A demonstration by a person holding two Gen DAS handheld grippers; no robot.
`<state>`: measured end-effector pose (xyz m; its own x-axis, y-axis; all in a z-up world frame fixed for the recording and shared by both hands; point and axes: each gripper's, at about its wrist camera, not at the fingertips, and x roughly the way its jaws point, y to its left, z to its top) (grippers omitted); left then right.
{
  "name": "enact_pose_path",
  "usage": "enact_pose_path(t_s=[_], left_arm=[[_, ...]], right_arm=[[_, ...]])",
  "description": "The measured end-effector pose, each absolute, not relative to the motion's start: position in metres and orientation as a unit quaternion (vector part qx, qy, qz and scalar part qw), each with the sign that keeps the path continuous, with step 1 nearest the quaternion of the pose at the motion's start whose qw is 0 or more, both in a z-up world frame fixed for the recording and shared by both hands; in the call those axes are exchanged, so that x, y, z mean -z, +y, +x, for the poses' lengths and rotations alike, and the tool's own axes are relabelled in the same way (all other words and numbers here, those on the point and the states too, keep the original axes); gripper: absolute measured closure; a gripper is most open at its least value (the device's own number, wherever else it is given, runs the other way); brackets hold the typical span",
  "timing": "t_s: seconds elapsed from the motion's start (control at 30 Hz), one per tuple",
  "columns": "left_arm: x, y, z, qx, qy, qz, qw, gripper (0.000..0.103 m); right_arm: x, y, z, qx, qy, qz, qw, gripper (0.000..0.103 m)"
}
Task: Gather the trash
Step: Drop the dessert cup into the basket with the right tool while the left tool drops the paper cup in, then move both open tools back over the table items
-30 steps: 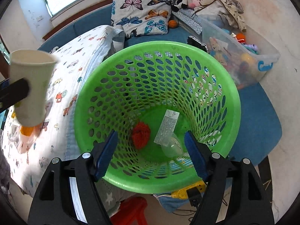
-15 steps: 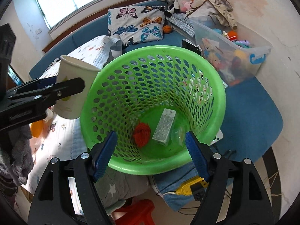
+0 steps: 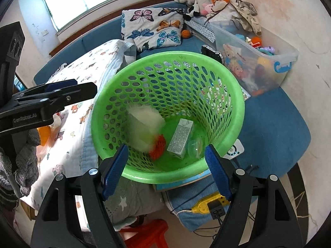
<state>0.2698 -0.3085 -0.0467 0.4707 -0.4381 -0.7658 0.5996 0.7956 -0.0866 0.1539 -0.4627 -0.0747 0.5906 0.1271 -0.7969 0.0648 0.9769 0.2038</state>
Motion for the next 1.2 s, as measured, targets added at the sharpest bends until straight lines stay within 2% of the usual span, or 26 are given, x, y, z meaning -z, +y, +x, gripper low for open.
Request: enact_pose_path(t_s=[0.4, 0.97, 1.2], left_arm=[[0.025, -0.275, 0.25, 0.295, 0.391, 0.078, 0.868, 0.02], [0.018, -0.132, 0.201, 0.217, 0.376, 0.043, 0.9, 0.02], [0.034, -0.079, 0.184, 0.19, 0.385, 0.054, 0.901, 0.015]], right_arm=[[0.062, -0.443, 0.153, -0.034, 0.443, 0.093, 0.891, 0.025], [0.043, -0.352, 0.168, -0.117, 0.432, 0.049, 0.893, 0.022], [0.041, -0.312, 0.179, -0.141, 0.435, 0.033, 0.889, 0.022]])
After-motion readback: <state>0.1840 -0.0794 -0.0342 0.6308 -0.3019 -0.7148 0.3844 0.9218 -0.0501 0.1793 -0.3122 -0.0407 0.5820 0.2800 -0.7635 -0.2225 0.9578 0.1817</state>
